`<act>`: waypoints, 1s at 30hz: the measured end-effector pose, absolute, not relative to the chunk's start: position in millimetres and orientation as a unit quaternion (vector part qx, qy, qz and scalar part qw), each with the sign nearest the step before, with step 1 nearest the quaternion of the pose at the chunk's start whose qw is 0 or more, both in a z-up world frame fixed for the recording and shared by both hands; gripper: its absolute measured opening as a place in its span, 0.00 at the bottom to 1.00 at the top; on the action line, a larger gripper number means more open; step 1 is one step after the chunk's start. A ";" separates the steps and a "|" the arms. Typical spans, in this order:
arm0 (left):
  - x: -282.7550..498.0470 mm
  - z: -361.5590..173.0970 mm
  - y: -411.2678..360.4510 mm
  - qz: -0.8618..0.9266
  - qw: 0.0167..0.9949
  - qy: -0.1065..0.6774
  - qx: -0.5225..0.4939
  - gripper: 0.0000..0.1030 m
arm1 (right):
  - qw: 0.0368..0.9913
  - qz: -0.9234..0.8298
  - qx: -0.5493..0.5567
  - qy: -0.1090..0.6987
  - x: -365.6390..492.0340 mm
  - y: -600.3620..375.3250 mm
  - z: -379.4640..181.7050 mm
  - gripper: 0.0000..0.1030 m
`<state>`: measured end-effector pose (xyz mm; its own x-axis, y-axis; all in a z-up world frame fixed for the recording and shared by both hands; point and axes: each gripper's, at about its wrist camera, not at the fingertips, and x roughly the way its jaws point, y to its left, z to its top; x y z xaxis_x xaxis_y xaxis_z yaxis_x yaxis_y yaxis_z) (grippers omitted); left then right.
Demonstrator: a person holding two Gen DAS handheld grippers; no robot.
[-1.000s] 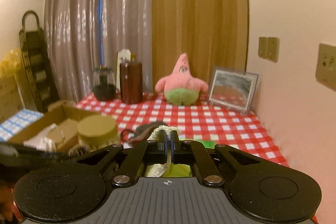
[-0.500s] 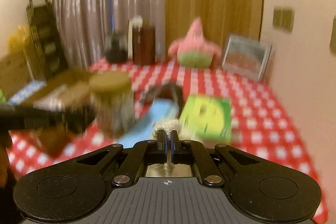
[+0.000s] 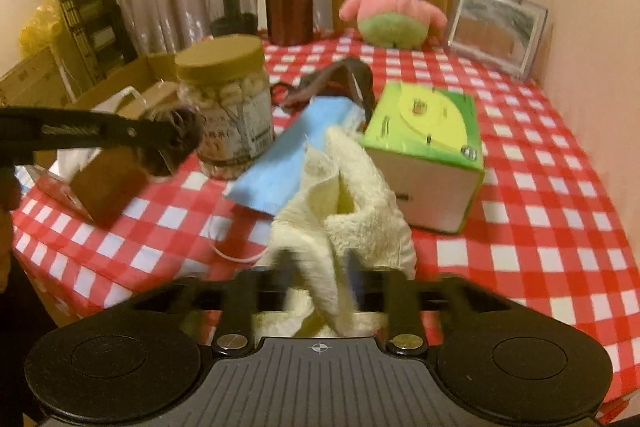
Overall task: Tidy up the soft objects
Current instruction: 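Lift the dark hair tie with the left tool while the right tool lifts the white towel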
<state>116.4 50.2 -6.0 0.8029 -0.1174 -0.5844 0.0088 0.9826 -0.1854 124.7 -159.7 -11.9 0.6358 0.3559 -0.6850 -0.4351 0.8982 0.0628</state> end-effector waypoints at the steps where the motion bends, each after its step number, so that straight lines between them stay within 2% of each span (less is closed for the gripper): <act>1: 117.0 -6.2 50.1 -0.034 0.945 0.312 -0.087 0.10 | 0.907 0.218 -0.049 0.358 125.1 -161.0 -9.4 0.59; 5: 117.0 -7.0 47.1 -0.035 0.945 0.314 -0.085 0.10 | 0.912 0.211 -0.051 0.348 132.3 -162.7 -5.1 0.62; 11: 116.0 -6.5 45.2 -0.036 0.945 0.314 -0.082 0.10 | 0.880 0.211 -0.062 0.420 169.0 -157.5 -33.3 0.65; 16: 117.0 -7.3 46.7 -0.033 0.945 0.316 -0.082 0.10 | 0.870 0.219 -0.077 0.435 177.9 -148.1 -48.6 0.64; 17: 117.6 -7.8 47.2 -0.033 0.944 0.317 -0.083 0.10 | 0.869 0.218 -0.081 0.437 178.0 -147.3 -50.2 0.62; 19: 118.2 -8.5 47.4 -0.033 0.944 0.318 -0.084 0.10 | 0.866 0.217 -0.095 0.441 177.0 -145.8 -53.6 0.41; 20: 118.4 -8.7 48.0 -0.033 0.944 0.318 -0.084 0.10 | 0.866 0.216 -0.100 0.439 175.4 -145.9 -53.7 0.38; 22: 118.6 -8.6 47.6 -0.034 0.944 0.318 -0.084 0.10 | 0.869 0.214 -0.110 0.432 172.2 -145.0 -51.7 0.19; 23: 119.0 -8.3 47.3 -0.034 0.944 0.317 -0.084 0.10 | 0.873 0.211 -0.115 0.425 170.4 -144.2 -49.0 0.15; 30: 114.1 3.4 45.6 -0.042 0.947 0.307 -0.080 0.10 | 0.912 0.187 -0.126 0.344 147.4 -154.1 -5.2 0.13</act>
